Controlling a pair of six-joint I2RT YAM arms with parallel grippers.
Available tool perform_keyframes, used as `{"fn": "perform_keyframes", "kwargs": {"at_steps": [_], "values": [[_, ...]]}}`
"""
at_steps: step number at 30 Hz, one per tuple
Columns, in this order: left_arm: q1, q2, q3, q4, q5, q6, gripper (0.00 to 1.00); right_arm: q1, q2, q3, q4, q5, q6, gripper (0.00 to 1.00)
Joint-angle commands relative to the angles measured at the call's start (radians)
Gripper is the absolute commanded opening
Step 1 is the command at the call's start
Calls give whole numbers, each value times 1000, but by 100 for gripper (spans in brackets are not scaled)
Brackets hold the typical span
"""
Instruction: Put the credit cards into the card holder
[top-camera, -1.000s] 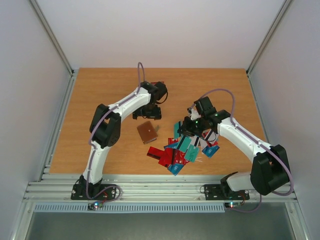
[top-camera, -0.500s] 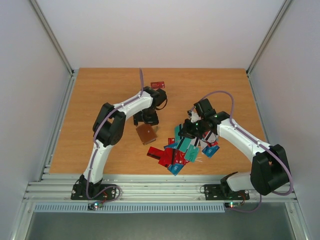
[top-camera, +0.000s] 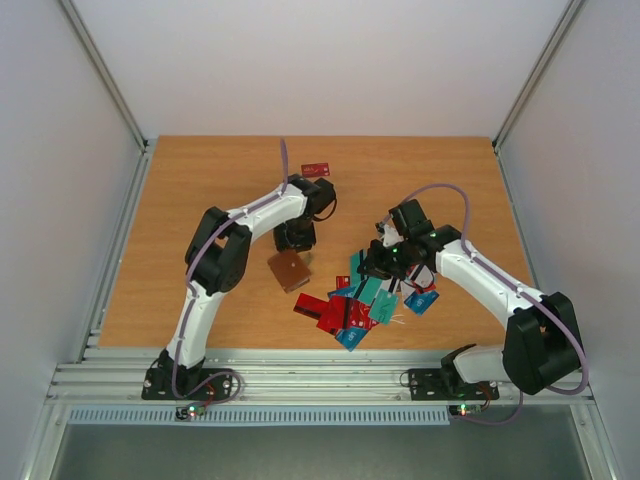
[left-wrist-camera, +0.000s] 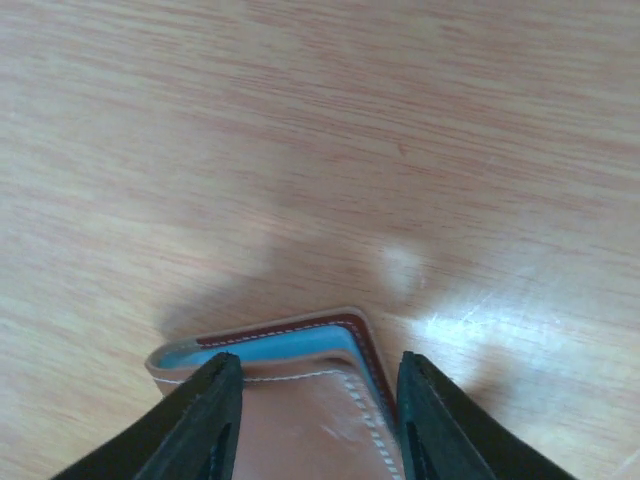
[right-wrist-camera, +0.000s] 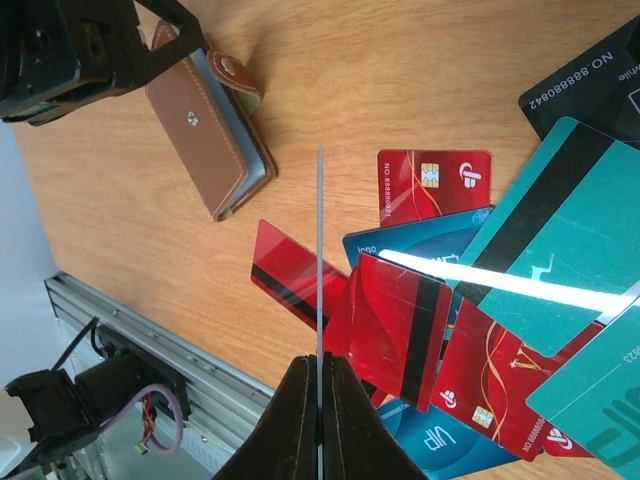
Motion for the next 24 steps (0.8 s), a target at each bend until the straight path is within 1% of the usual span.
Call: {"fn": "perform_keyframes", "kwargs": {"at_steps": [1,8,10,11,12,13,14,15,16,19,21,24], "values": [[-10,-64,-3,6,-40,-2,40,10,-19,-11,9,-8,14,1],[-15,-93,-18,19,-38,8,14,21,-18,-19,22,-7,29,1],[-17,-98,-24,25,-32,7,13,25,-18,-21,24,-6,31,1],[-16,-101,-28,28,-32,7,15,26,-18,-21,24,-5,30,1],[-16,-100,-29,25,-32,7,21,26,-18,-23,23,-4,30,1],[-18,-99,-29,18,-34,5,33,27,-18,-24,22,-2,28,1],[-17,-100,-33,14,-35,-3,42,27,-18,-25,22,1,27,1],[-20,-102,-38,8,-36,-8,48,28,-17,-26,21,3,25,1],[-24,-107,-44,2,-41,-17,53,27,-15,-24,21,5,22,1],[-27,-163,-105,11,-58,-44,55,29,5,-21,74,-60,2,1],[-13,-236,-174,50,-75,-30,52,35,37,-16,115,-120,-21,1],[35,-365,-304,126,-36,55,47,60,109,4,159,-157,-65,1]]}}
